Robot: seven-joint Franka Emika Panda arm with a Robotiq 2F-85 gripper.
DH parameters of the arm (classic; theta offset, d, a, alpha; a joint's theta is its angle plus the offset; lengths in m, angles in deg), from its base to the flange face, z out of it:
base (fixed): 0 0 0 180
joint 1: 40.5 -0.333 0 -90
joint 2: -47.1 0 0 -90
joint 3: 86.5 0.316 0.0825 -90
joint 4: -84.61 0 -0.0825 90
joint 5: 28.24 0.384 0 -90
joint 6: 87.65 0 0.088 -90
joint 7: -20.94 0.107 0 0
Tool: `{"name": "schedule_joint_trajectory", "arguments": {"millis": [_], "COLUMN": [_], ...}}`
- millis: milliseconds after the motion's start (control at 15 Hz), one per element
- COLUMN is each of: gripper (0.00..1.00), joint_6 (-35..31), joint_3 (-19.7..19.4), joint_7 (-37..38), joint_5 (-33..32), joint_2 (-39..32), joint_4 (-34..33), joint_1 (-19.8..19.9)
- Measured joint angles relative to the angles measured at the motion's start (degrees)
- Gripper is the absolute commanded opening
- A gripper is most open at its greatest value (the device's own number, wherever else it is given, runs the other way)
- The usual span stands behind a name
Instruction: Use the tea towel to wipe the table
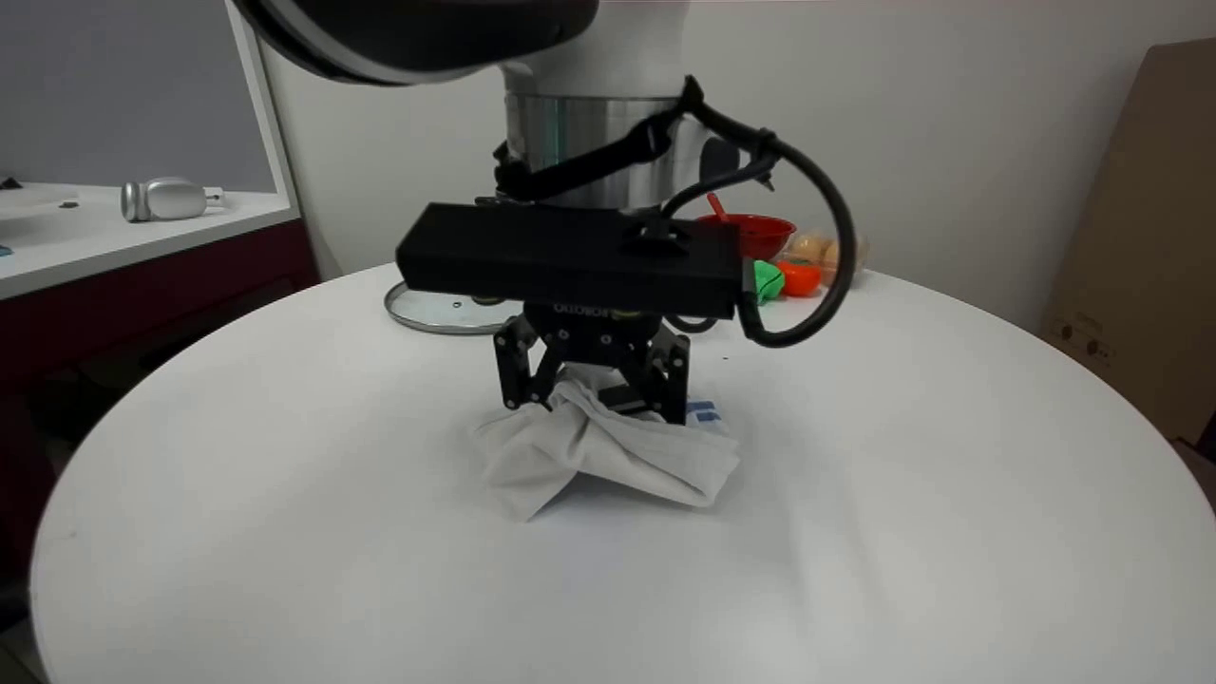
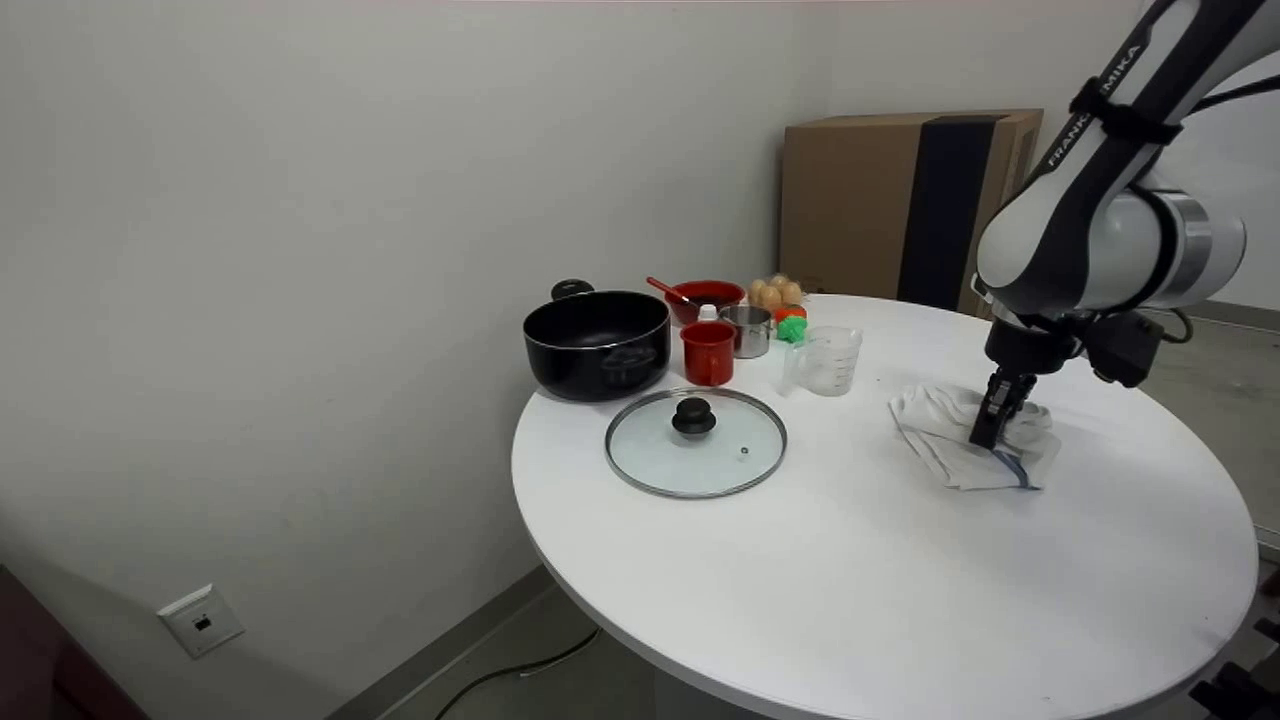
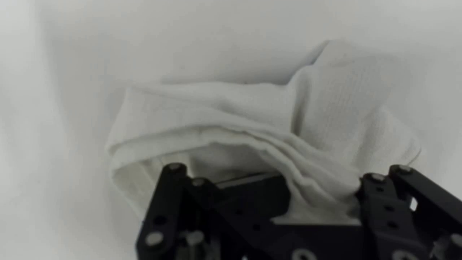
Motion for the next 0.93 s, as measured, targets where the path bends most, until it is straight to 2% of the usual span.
{"name": "schedule_joint_trajectory", "arguments": {"millis": [400, 933], "gripper": [0.00, 0.00], "joint_6": [0.00, -0.04], "joint_3": [3.11, 13.91], "joint_7": [0.03, -0.08], "joint_5": [-0.42, -0.43], "joint_2": [-0.45, -0.68], "joint_4": [2.10, 8.04], "joint_1": [-5.15, -9.85]}}
